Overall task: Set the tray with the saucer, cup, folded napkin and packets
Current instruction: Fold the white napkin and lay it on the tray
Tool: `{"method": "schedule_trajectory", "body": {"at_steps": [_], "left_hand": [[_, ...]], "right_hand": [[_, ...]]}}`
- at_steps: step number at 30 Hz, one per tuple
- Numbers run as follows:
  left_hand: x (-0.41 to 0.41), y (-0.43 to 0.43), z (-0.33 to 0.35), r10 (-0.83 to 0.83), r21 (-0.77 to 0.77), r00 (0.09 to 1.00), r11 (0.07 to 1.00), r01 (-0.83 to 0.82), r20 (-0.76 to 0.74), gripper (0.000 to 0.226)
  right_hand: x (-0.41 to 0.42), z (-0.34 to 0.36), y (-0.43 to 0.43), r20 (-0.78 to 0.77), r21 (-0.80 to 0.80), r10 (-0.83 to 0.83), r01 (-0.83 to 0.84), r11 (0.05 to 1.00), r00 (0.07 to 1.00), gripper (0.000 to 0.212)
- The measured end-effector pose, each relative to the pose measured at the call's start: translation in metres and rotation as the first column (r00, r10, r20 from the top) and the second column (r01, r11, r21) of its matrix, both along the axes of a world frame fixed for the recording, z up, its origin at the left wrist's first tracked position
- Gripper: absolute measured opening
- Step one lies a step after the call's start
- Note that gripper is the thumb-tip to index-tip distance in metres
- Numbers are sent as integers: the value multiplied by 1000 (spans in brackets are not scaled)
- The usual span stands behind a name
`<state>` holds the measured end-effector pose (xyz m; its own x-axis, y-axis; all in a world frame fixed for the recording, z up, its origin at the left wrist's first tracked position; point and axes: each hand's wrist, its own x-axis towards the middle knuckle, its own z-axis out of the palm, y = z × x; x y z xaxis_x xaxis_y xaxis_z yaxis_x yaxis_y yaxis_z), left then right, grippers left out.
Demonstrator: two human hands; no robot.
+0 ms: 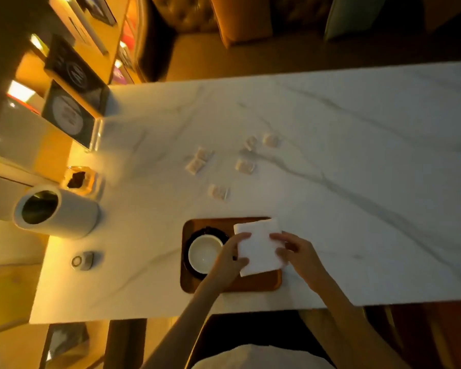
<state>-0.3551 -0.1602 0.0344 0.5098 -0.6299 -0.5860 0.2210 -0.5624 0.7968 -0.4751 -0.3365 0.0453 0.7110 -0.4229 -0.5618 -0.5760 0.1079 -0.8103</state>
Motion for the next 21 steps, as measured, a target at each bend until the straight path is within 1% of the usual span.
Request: {"method": "schedule_trajectory", "body": {"at_steps": [3, 5, 7, 8, 10, 12, 13, 15, 16, 17, 18, 19, 20, 21], "left_hand": [[-21, -1, -37, -93, 127, 995, 988, 87, 43, 64], [-30, -2, -55, -158, 189, 986, 971, 144, 57, 69], [-36, -4, -71, -211, 256, 975, 948, 189, 61, 74], [-38, -5, -79, -246, 298, 966, 931, 213, 80, 78], [-42, -6, -92, -335, 383, 932, 886, 261, 140, 86], [-47, -5, -100, -401, 432, 898, 852, 294, 179, 95], [-50, -5, -104, -418, 445, 889, 843, 302, 189, 98], [-53, -4, -110, -440, 472, 875, 826, 308, 200, 104], [-54, -5, -112, -455, 488, 866, 816, 312, 208, 106], [-55, -4, -115, -474, 504, 853, 803, 317, 218, 108], [-55, -4, -117, -493, 520, 840, 790, 324, 226, 109], [-56, -4, -119, -512, 535, 827, 777, 331, 231, 111], [-57, -4, -120, -527, 549, 815, 766, 334, 240, 111], [-59, -4, -120, -538, 561, 804, 758, 332, 251, 111]], "right_hand": [[-18, -42, 12, -106, -72, 25, -33, 997, 994, 38], [-26, -65, 20, -188, -112, 68, -90, 990, 980, 39], [-31, -83, 29, -228, -178, 174, -217, 960, 958, 41], [-32, -91, 34, -258, -223, 233, -293, 930, 938, 43], [-29, -101, 42, -306, -281, 282, -369, 886, 909, 46], [-26, -100, 49, -268, -273, 246, -318, 908, 931, 45], [-26, -99, 52, -249, -304, 262, -333, 893, 932, 46], [-29, -103, 56, -205, -373, 265, -325, 869, 942, 88], [-29, -107, 58, -208, -370, 263, -325, 871, 942, 99], [-26, -109, 58, -247, -410, 248, -333, 849, 937, 97], [-21, -110, 59, -311, -431, 199, -324, 842, 930, 87], [-19, -113, 60, -392, -457, 172, -354, 816, 904, 74], [-16, -115, 62, -466, -437, 132, -358, 825, 875, 61], [-17, -117, 62, -482, -414, 136, -361, 835, 866, 51]]}}
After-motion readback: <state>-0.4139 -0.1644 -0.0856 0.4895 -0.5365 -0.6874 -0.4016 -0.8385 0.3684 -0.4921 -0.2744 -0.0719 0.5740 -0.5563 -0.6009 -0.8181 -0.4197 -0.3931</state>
